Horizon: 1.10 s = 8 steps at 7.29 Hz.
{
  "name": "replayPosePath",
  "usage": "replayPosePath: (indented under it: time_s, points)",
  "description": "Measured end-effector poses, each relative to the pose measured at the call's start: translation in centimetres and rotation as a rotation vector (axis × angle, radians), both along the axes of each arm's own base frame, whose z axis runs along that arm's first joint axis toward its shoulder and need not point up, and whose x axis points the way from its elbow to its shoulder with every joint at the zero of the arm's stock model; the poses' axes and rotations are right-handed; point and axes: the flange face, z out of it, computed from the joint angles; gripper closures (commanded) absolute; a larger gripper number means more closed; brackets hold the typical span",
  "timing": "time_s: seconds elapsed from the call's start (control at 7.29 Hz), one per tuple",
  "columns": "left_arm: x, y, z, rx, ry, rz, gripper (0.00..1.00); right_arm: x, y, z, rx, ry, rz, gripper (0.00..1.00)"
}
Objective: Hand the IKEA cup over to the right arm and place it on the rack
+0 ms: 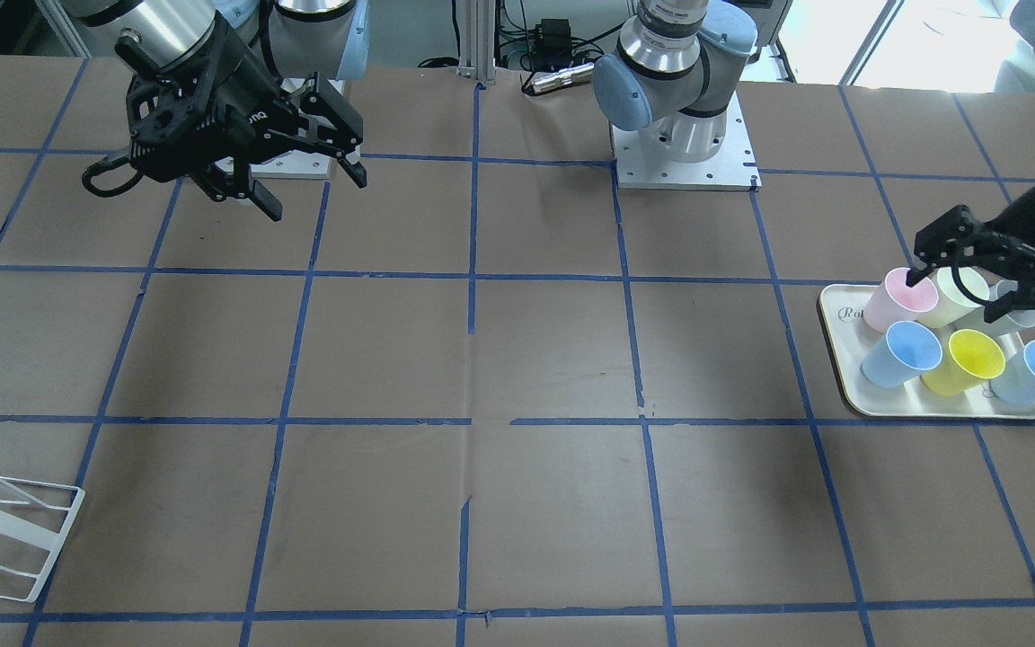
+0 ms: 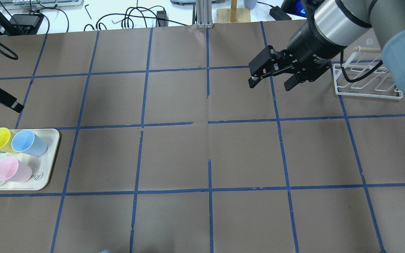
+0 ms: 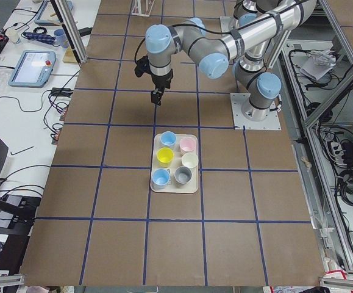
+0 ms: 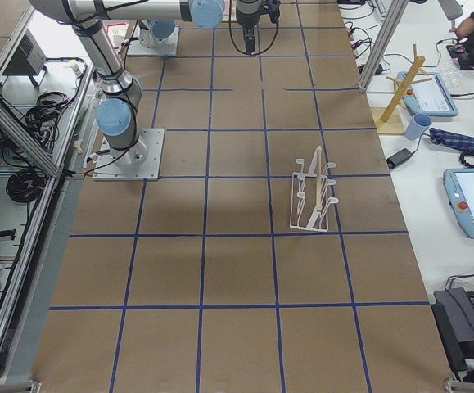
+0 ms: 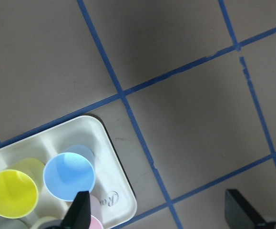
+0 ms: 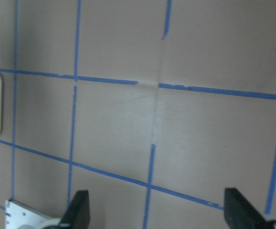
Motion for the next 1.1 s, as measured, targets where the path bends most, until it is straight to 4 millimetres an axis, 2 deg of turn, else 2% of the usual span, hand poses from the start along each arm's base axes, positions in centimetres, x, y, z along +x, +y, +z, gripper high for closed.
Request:
replayPosePath:
  time_s: [0.27,0.55,0.82,1.1]
  points:
    - [3.2,-2.4,-4.6,-0.018,-0.021,-0.107,0.0,0.9,-0.4,0.9,-0.002,-0.203,-0.014,0.0]
    - [5.6,-2.8,-8.0,0.042,-0.06,-0.199,0.0,1.4,-0.5,0.9,0.005,-0.322,-0.014,0.0]
    - [6.9,-3.2,-10.9,0.073,-0.066,-0.236,0.0,1.7,-1.2,-0.5,0.05,-0.517,-0.039,0.0]
    - [7.1,-3.1,-13.1,0.074,-0.068,-0.288,0.0,1.1,-2.1,-0.8,0.079,-0.768,-0.093,0.0]
